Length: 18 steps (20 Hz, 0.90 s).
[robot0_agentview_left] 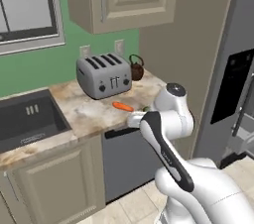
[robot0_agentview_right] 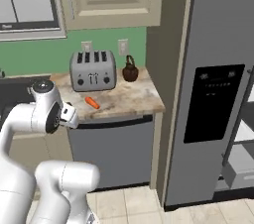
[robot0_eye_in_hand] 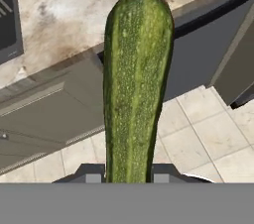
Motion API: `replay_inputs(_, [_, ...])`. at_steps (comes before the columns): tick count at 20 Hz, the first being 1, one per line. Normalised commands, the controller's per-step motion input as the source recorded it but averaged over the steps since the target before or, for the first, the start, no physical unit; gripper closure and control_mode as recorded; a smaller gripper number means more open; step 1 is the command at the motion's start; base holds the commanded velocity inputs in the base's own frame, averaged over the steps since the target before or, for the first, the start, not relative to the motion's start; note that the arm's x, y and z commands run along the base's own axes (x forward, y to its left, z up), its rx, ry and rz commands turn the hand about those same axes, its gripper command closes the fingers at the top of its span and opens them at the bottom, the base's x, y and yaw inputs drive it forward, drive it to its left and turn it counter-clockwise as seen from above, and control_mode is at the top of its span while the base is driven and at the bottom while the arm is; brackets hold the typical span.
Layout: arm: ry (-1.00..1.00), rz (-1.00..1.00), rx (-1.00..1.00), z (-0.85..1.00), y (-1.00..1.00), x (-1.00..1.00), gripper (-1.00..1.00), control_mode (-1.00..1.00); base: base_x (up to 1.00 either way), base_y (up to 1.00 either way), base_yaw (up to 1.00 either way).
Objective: Place the carrot and squash inside the fridge drawer. Close the drawer after placing the vegetables.
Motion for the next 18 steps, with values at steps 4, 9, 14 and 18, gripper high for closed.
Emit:
replay_inputs(4, [0.00, 0.00, 0.00, 0.00, 0.00, 0.00, 1.00, 1.00, 0.00, -0.56, -0.28])
replay_inputs(9, [0.00, 0.00, 0.00, 0.00, 0.00, 0.00, 1.00, 1.00, 0.19, -0.84, -0.17])
replay_inputs(14, [0.00, 0.00, 0.00, 0.00, 0.00, 0.00, 1.00, 1.00, 0.02, -0.93, -0.14])
replay_inputs(18, [0.00, 0.00, 0.00, 0.00, 0.00, 0.00, 1.00, 1.00, 0.04, -0.82, -0.17])
